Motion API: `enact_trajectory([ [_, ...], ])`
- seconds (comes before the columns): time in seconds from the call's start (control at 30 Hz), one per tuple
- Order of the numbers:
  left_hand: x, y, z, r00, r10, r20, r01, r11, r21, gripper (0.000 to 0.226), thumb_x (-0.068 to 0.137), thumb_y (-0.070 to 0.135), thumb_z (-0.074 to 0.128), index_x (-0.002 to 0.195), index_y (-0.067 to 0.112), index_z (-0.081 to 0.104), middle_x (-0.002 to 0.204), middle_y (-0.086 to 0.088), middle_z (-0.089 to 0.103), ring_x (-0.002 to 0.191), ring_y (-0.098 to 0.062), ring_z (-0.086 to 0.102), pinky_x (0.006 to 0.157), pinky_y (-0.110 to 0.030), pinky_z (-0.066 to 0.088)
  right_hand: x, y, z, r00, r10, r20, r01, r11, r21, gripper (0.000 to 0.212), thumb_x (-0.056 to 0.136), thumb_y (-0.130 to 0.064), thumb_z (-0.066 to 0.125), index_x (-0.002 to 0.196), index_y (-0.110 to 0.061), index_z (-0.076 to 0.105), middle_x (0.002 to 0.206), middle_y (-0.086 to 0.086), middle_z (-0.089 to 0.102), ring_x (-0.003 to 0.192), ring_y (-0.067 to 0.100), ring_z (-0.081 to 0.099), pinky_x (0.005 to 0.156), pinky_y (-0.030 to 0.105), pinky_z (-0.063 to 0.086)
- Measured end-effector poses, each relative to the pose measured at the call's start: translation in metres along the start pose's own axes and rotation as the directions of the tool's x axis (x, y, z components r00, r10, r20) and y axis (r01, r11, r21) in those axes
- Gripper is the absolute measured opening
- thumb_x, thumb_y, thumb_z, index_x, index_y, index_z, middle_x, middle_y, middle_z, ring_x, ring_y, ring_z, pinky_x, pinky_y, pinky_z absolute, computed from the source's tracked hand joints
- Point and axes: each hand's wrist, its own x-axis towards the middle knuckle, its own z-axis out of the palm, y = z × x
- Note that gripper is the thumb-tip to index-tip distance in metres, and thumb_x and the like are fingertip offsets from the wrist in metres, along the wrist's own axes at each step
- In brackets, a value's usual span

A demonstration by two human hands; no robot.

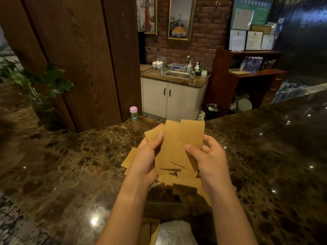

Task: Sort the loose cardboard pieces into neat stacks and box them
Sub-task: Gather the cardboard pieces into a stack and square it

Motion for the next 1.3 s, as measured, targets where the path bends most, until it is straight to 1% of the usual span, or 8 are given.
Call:
enact_trajectory([
  [0.27,0.008,0.003,-0.001,0.988,-0.136,-0.071,0.117,0.967,-0.225,0.062,0.094,0.063,0.043,0.098,0.012,0.079,0.100,-0.022,0.075,0.082,-0.032,0.073,0.070,-0.049,0.062,-0.007,-0.002,-0.003,0.904,-0.427,0.013,0.426,0.901,-0.078,0.044,0.081,0.003,0.076,0.094,-0.039,0.069,0.099,-0.017,0.075,0.097,0.007,0.069,0.080,0.024,0.058],
  [0.33,0.005,0.006,0.001,0.987,-0.158,-0.036,0.150,0.975,-0.167,0.053,0.091,0.061,0.052,0.105,0.016,0.076,0.104,-0.022,0.075,0.085,-0.033,0.074,0.067,-0.049,0.062,-0.008,0.004,-0.003,0.865,-0.497,0.071,0.501,0.847,-0.177,0.043,0.074,0.006,0.080,0.087,-0.033,0.069,0.097,-0.019,0.074,0.100,0.011,0.067,0.087,0.032,0.056],
  [0.5,-0.004,0.008,0.005,0.994,-0.086,-0.074,0.093,0.990,0.103,0.054,0.064,0.034,0.080,0.113,0.018,0.064,0.086,-0.010,0.076,0.069,-0.024,0.073,0.053,-0.036,0.057,-0.007,0.015,0.000,0.784,-0.607,0.132,0.601,0.687,-0.407,0.035,0.060,-0.005,0.094,0.080,-0.023,0.071,0.098,-0.026,0.069,0.103,0.013,0.057,0.092,0.014,0.041],
  [0.73,0.001,0.004,0.004,1.000,0.018,0.006,-0.017,0.994,-0.110,0.045,0.095,0.054,0.048,0.121,0.024,0.070,0.111,-0.017,0.072,0.096,-0.032,0.070,0.081,-0.047,0.057,-0.006,0.023,0.001,0.682,-0.716,0.151,0.637,0.480,-0.603,0.026,0.072,0.007,0.070,0.086,-0.013,0.079,0.103,-0.015,0.069,0.101,0.015,0.052,0.086,0.046,0.049],
  [0.8,0.001,-0.002,0.009,0.996,0.083,0.025,-0.078,0.986,-0.149,0.061,0.089,0.065,0.044,0.128,0.022,0.065,0.125,-0.018,0.068,0.113,-0.035,0.065,0.097,-0.053,0.050,-0.008,0.020,0.005,0.672,-0.729,0.127,0.597,0.433,-0.676,0.032,0.074,0.001,0.063,0.094,-0.016,0.080,0.105,-0.012,0.072,0.098,0.017,0.051,0.084,0.043,0.045],
  [0.93,0.001,-0.015,0.015,0.955,0.284,0.079,-0.272,0.952,-0.144,0.079,0.076,0.066,0.066,0.139,0.020,0.052,0.135,-0.014,0.062,0.112,-0.029,0.064,0.097,-0.048,0.052,-0.016,0.014,0.019,0.690,-0.696,0.198,0.557,0.337,-0.759,0.033,0.079,-0.012,0.067,0.108,-0.020,0.078,0.108,-0.005,0.074,0.092,0.017,0.051,0.078,0.033,0.044],
  [1.17,0.005,-0.005,0.005,0.969,0.247,-0.018,-0.245,0.948,-0.205,0.055,0.086,0.050,0.059,0.133,0.023,0.056,0.116,-0.014,0.070,0.100,-0.028,0.067,0.087,-0.047,0.056,-0.018,0.007,0.013,0.741,-0.572,0.353,0.634,0.420,-0.649,0.036,0.080,-0.005,0.080,0.111,-0.024,0.077,0.107,-0.017,0.071,0.089,0.009,0.055,0.074,0.025,0.052],
  [1.3,0.012,-0.004,0.000,0.969,0.125,-0.215,-0.170,0.964,-0.203,0.061,0.090,0.072,0.037,0.115,0.028,0.072,0.094,-0.008,0.077,0.084,-0.024,0.074,0.070,-0.043,0.062,-0.023,-0.004,0.019,0.913,-0.334,0.233,0.407,0.765,-0.499,0.029,0.085,-0.042,0.062,0.109,-0.060,0.063,0.094,-0.031,0.069,0.091,-0.001,0.063,0.068,0.018,0.051],
])
